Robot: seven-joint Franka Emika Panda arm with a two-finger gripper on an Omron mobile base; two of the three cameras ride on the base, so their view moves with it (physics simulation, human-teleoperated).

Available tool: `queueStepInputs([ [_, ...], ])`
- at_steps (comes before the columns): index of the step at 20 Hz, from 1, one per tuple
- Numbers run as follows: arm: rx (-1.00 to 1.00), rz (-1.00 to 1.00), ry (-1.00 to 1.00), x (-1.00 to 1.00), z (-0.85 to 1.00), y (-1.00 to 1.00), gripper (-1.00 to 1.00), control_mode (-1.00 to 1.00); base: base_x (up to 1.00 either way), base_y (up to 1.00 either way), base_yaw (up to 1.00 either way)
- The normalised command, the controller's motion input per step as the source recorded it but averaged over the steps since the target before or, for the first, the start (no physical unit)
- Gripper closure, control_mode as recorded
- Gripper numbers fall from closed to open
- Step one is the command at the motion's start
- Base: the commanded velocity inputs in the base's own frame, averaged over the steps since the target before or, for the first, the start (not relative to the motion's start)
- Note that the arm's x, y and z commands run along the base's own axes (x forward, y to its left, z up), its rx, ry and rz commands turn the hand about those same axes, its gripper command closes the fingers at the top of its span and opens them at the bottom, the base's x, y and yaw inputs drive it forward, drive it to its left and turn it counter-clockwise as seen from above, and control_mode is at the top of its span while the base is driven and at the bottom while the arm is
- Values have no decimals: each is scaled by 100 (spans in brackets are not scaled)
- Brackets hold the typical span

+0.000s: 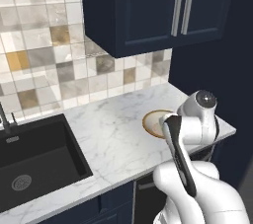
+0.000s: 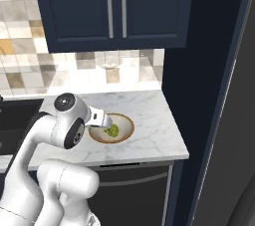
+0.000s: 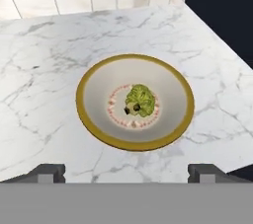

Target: Take the squash, broccoli, and lemon from the freezer and place them in the bowl on the counter.

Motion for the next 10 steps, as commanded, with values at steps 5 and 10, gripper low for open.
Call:
queueStepInputs([
  [5, -8, 0, -1, -57, 79, 8, -100, -100, 0, 0, 0],
  [10, -2, 0, -1, -28, 37, 4, -100, -100, 0, 0, 0],
])
